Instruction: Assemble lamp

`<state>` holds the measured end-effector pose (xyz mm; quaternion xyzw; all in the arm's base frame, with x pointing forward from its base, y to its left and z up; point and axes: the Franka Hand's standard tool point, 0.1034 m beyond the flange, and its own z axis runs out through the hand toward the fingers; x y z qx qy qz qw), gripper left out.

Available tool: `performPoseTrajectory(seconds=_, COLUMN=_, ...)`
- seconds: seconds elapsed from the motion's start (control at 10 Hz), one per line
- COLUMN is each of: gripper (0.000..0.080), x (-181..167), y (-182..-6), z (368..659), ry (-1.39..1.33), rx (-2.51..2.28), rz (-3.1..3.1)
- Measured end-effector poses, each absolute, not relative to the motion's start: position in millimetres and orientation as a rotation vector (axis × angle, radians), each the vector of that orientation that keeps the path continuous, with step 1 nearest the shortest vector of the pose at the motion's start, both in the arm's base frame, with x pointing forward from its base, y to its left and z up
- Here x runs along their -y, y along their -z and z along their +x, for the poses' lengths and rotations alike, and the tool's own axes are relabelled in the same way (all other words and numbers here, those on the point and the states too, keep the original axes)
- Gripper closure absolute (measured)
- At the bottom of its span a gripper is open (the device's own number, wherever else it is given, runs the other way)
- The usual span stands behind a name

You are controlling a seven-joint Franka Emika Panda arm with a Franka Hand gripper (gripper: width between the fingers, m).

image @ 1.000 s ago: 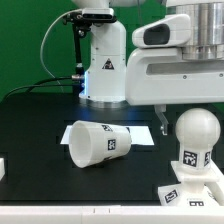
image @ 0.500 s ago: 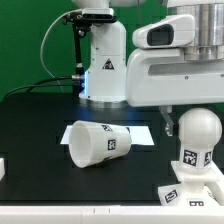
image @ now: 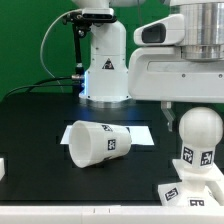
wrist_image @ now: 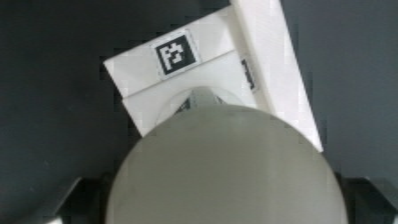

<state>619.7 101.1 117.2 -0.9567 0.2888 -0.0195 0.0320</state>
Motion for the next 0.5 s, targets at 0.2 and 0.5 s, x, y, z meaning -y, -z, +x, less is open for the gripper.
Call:
performPoseTrajectory(seconds=0.2, gripper=0.0224, x=-99.7, y=-116.7, z=620.4, ry=0.037, rx=-1.255, rz=-2.782)
performPoseTrajectory(seconds=0.5, gripper=0.0223, x=-96.4, y=-116.9, z=623.2, ry=-0.025, rx=-1.779, rz=-2.399)
